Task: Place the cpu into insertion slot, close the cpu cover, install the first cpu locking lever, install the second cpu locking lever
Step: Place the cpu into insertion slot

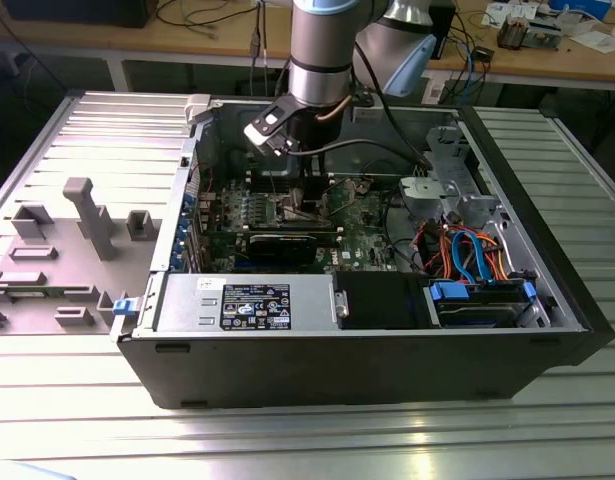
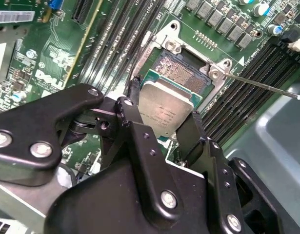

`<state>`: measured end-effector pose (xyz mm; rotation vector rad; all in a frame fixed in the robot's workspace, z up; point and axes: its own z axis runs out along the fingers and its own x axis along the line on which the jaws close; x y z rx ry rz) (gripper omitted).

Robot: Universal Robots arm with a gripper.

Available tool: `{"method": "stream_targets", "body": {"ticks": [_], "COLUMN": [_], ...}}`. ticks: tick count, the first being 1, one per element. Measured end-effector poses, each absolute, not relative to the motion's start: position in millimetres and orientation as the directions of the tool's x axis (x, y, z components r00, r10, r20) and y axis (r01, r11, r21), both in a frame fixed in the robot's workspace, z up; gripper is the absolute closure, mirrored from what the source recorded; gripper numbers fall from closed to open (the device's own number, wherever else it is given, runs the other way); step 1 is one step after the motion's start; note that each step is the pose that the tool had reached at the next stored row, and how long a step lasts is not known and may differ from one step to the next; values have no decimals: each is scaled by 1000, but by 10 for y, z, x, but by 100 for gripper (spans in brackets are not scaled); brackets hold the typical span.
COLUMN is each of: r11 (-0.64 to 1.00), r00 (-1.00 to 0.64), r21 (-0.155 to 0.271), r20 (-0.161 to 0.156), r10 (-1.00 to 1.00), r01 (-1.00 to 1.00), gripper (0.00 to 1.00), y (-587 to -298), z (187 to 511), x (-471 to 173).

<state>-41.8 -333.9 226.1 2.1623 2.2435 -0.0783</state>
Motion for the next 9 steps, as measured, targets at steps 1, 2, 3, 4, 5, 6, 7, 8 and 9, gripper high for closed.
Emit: {"method": "stream_targets", "body": {"ticks": [1, 2, 3, 4, 5, 6, 7, 8, 9], "r11": [36, 36, 36, 36, 36, 36, 36, 34, 31], "r00": [-37, -37, -37, -37, -37, -37, -37, -35, -32], "r21": [-19, -19, -19, -19, -19, -19, -19, -19, -19], "r20": [-53, -53, -53, -53, -53, -53, -53, -53, -53], "r10": [998, 998, 998, 998, 998, 998, 998, 998, 998], "r01": [999, 999, 999, 999, 999, 999, 999, 999, 999], "gripper": [45, 45, 45, 45, 45, 45, 45, 45, 45], "y": [-3320, -3295, -3281, -3274, -3266, -3265, -3265, -3265, -3265], "z": [2246, 2231, 2223, 2218, 2206, 2196, 2184, 2162, 2144], "x": [-421, -424, -431, -441, -462, -475, -480, -485, -489]}}
